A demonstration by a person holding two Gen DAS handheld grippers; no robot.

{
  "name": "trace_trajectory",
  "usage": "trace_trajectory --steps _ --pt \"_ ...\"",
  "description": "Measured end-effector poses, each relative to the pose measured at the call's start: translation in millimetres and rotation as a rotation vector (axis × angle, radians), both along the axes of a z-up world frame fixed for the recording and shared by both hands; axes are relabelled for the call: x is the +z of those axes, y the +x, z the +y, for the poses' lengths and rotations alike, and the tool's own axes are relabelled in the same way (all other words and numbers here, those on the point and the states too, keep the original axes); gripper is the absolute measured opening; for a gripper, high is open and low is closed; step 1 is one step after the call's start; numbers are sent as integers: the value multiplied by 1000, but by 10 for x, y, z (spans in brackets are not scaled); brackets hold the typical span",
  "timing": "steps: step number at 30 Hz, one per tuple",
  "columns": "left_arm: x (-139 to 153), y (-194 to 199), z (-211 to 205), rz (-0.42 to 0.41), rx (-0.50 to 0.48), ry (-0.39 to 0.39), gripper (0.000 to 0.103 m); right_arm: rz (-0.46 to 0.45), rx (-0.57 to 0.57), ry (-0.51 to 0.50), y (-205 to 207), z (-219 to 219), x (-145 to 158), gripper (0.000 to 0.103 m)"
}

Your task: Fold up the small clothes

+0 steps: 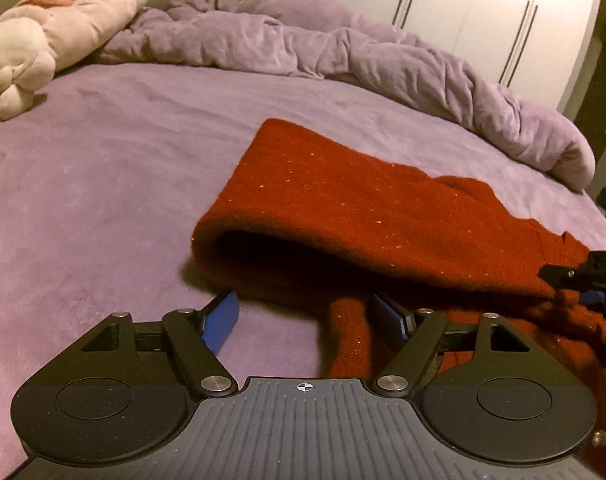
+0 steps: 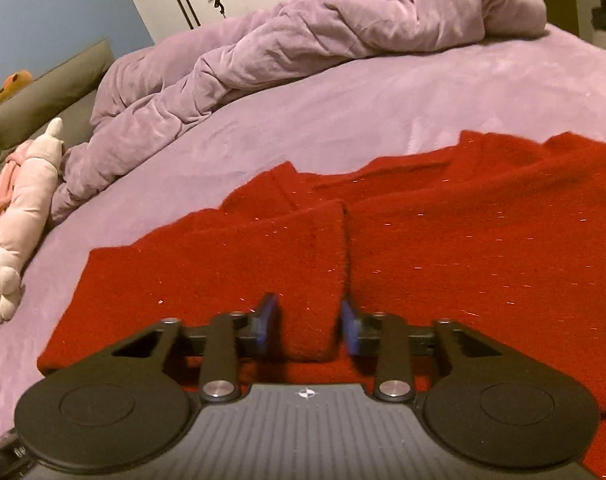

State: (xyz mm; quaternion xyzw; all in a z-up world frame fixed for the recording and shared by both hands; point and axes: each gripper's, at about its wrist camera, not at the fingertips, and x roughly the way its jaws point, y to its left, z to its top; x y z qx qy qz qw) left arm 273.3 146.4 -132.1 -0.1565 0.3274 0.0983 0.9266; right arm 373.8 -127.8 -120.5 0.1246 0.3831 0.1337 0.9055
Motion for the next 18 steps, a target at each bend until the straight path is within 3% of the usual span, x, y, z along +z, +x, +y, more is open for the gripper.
trace_trajectory --steps 1,2,4,6,7,10,12,14,16,18 --pt "13 6 -2 -1 -3 4 79 -18 17 -24 -24 9 36 14" --pt "28 15 3 -4 -7 9 79 -46 23 -65 -52 26 82 12" --pt "60 52 3 -9 -8 36 77 -166 10 -176 -206 10 258 10" --pt "114 102 -38 -27 -7 110 77 -316 -69 -343 -437 -76 421 10" --pt "137 123 -67 -31 -13 140 77 -347 -112 -391 -506 -148 449 10" --pt "155 233 -181 -15 -68 165 76 -298 -229 -460 -572 -504 341 10" --pt "139 309 -294 6 -118 194 73 -207 -252 -433 -526 -747 172 10" --pt "129 349 -357 13 -138 223 66 -95 -246 -309 -486 -1008 23 15" --pt "126 380 -363 18 -146 211 65 -87 -273 -183 -533 -1201 -15 26" --pt "127 406 -356 23 -143 199 64 -71 -283 -83 -525 -1298 -39 29"
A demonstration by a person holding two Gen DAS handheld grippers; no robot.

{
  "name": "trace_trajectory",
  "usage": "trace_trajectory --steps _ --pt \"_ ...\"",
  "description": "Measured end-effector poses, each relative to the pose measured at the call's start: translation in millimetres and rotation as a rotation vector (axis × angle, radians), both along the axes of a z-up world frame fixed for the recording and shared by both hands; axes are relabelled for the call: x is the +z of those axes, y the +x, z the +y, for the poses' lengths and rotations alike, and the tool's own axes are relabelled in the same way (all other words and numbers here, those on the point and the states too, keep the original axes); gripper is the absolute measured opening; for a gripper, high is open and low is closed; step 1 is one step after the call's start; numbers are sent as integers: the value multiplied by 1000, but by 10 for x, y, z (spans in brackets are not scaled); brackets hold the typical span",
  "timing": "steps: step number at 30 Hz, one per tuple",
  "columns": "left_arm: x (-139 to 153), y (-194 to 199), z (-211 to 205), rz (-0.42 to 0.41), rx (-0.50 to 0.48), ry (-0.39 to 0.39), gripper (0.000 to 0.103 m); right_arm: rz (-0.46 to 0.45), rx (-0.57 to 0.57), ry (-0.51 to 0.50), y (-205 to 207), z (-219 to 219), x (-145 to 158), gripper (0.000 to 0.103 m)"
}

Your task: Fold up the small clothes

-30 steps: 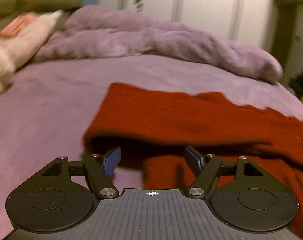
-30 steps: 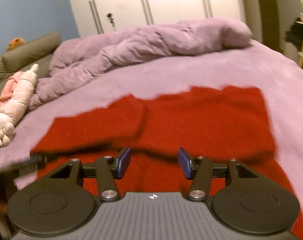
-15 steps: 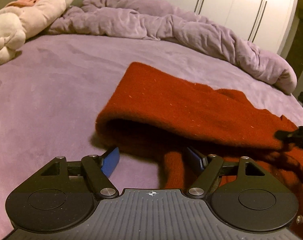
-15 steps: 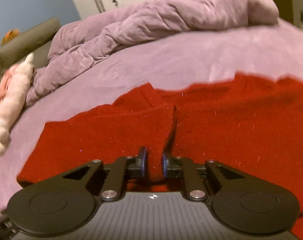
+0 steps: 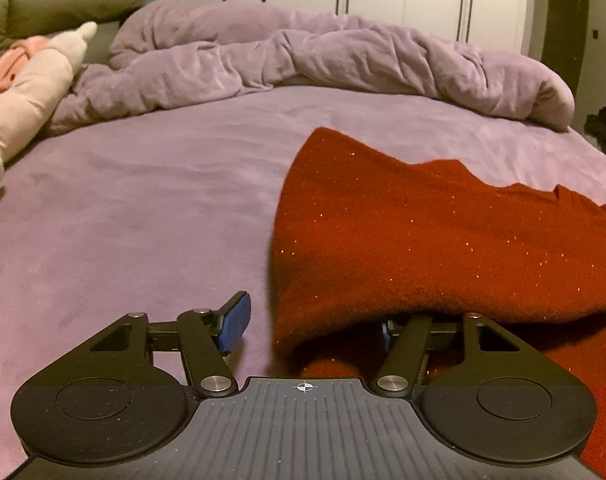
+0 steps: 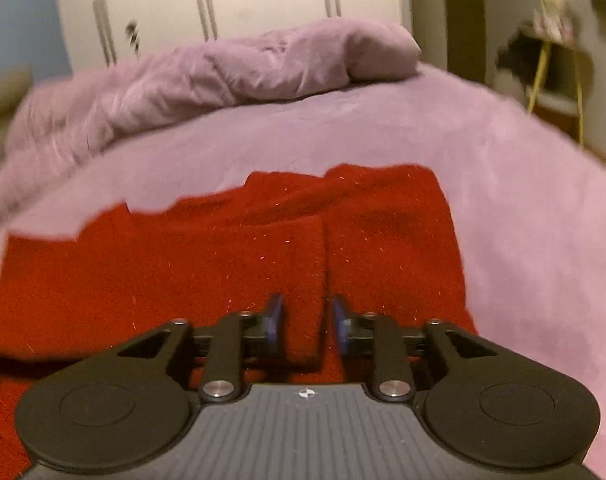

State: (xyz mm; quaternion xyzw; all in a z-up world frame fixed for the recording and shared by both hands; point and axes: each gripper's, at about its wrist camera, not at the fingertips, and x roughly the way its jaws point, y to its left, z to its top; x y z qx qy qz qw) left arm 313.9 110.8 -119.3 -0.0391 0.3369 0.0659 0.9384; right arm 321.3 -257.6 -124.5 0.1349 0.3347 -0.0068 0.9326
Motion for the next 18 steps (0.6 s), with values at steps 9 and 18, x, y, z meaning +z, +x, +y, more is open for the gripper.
trace_trajectory --steps 9,18 --pt "138 14 -194 -26 -75 -9 64 -114 -2 -217 23 148 192 9" --pt "358 -285 -293 -42 -181 -13 65 -106 -57 -368 -315 -28 224 28"
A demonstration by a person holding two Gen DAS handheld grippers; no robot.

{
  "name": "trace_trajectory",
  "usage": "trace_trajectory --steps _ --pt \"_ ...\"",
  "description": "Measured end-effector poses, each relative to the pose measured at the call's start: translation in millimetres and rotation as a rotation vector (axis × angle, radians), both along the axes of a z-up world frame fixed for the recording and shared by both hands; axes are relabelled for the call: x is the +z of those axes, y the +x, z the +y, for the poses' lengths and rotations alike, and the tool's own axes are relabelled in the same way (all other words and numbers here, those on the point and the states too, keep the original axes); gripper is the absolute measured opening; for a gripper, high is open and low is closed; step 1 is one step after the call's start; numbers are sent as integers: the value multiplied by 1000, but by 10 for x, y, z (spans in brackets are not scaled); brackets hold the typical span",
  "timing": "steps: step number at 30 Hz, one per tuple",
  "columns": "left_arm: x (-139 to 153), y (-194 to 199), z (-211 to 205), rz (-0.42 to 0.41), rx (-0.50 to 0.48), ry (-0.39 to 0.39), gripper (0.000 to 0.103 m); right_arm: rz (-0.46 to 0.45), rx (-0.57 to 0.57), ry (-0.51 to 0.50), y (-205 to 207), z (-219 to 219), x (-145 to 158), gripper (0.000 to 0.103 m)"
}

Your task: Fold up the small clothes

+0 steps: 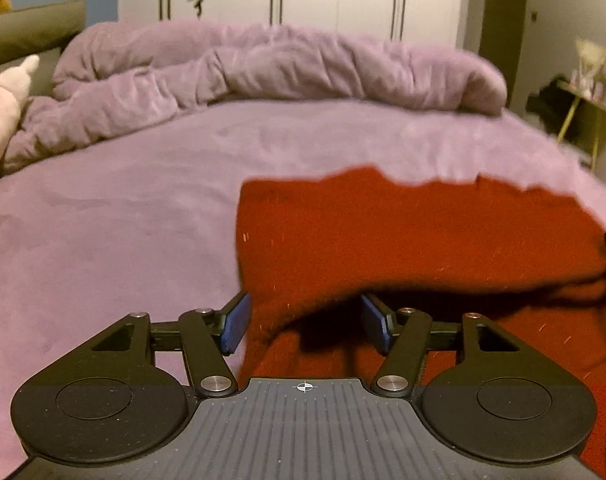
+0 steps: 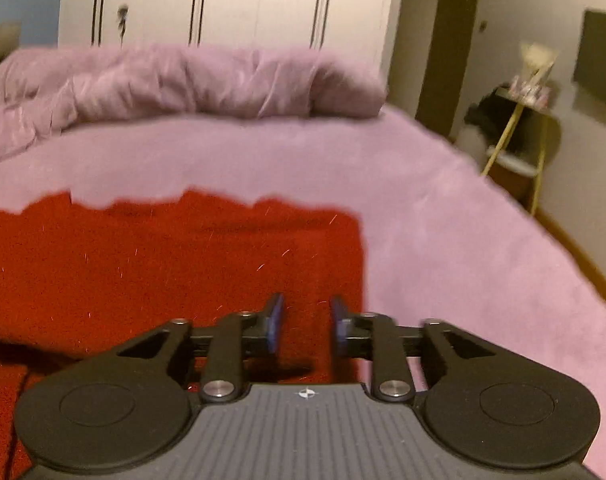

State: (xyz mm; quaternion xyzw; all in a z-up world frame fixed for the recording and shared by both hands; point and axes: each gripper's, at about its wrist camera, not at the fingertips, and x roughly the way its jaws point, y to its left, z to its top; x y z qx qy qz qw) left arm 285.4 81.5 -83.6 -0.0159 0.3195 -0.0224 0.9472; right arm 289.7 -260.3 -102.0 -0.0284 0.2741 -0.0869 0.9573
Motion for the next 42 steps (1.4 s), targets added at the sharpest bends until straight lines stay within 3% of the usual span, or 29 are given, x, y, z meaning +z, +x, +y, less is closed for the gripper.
trace_trajectory --steps 4,6,8,10,13,16,20,23,26,28,31,35,42 --pt "144 161 -94 -12 -11 -55 61 -14 127 92 -15 123 84 28" --pt "237 216 -138 -47 5 -76 59 -12 146 91 86 200 78 28" --pt "265 293 -198 -49 -16 -99 59 48 156 74 179 220 -3 27" --pt "143 411 -283 6 -45 -91 59 174 127 17 298 227 -185 26" --pt "-202 597 -446 133 -66 -22 47 177 170 -67 305 280 -286 26" --pt "-296 636 -619 85 -90 72 49 172 153 -58 412 247 -328 26" --pt "-371 868 -704 87 -81 114 51 129 142 -103 653 210 -405 26" --pt "-395 925 -753 69 -79 150 53 137 127 -66 806 137 -377 26" --pt "-300 800 -708 71 -59 91 53 144 139 -23 743 95 -283 29" --pt "-237 659 -636 57 -78 32 58 140 155 17 558 84 -156 32" --pt "-202 484 -550 68 -96 -33 61 112 207 97 210 48 -107 46" --pt "-270 445 -620 96 -108 13 61 177 213 45 67 83 -307 46" --pt "-334 552 -699 125 -95 54 66 167 182 43 208 97 -368 45"
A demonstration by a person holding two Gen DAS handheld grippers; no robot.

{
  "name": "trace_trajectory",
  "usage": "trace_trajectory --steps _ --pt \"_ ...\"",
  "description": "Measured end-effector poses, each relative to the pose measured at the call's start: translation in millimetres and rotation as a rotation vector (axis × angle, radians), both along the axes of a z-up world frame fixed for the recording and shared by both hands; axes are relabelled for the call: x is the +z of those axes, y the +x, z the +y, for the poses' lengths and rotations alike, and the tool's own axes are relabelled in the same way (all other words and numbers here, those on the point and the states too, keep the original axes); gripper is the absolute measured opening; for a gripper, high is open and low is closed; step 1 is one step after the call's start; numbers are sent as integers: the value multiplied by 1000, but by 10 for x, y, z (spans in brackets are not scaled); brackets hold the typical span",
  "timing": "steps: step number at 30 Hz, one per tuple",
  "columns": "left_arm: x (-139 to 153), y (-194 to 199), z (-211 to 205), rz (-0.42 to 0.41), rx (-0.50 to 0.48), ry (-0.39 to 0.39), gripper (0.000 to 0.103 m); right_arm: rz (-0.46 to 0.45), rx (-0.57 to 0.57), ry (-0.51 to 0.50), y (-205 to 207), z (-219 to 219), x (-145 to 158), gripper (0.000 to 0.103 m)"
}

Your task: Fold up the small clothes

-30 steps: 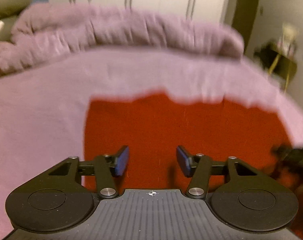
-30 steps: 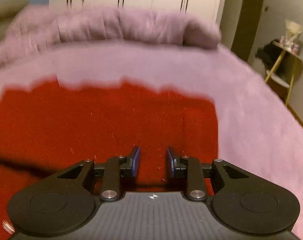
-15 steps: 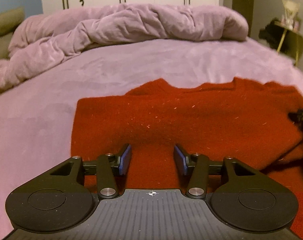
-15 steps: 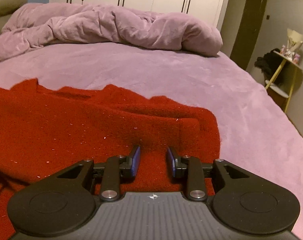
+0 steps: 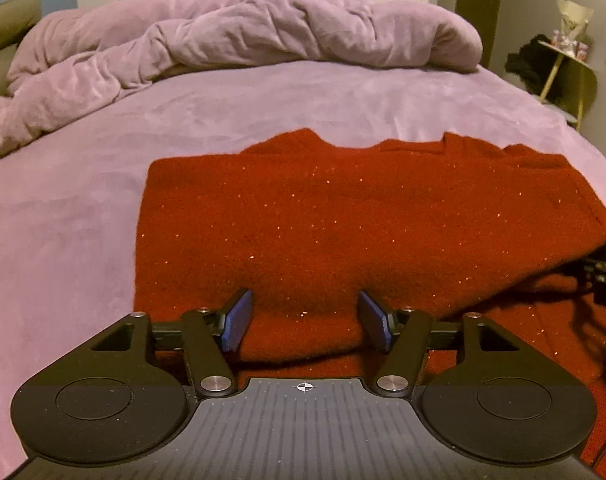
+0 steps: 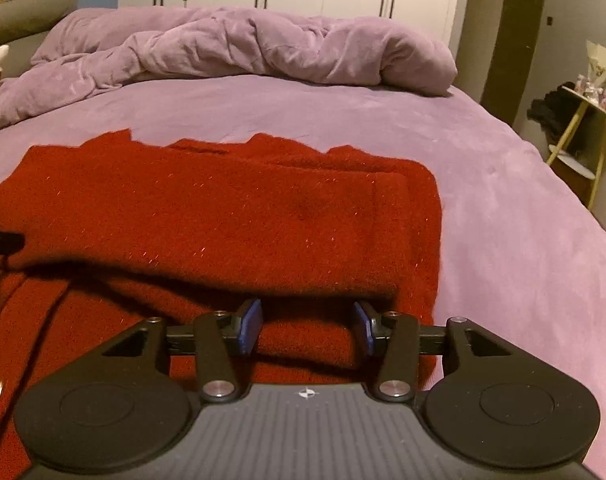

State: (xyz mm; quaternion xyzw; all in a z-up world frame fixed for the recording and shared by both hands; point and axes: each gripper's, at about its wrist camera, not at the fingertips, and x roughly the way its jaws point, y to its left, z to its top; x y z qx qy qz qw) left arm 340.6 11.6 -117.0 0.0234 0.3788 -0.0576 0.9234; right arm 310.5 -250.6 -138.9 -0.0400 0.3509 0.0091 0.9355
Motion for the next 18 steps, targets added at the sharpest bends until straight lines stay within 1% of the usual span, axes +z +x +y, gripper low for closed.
trace_trajectory --steps 2,4,7,9,11,13,15,16,18 --pt "-5 -14 -23 -2 0 25 68 5 -6 -6 15 14 -16 46" --pt "29 -56 -26 9 24 30 70 15 -2 -29 -3 65 12 46" --pt "118 -161 -2 21 49 30 72 35 13 -28 -99 83 103 48" --pt "180 -247 8 24 49 37 73 21 29 -32 -263 86 175 49" --pt "235 -323 17 27 59 41 74 20 39 -31 -418 94 227 53" --pt "299 -408 32 33 61 16 75 20 37 -16 -590 81 271 54" --pt "382 -509 35 31 63 6 79 13 34 2 -763 63 323 54" --pt "425 -569 30 29 58 6 82 9 32 17 -863 46 354 56" --pt "503 -740 53 24 38 -1 92 9 23 71 -1116 -24 429 62"
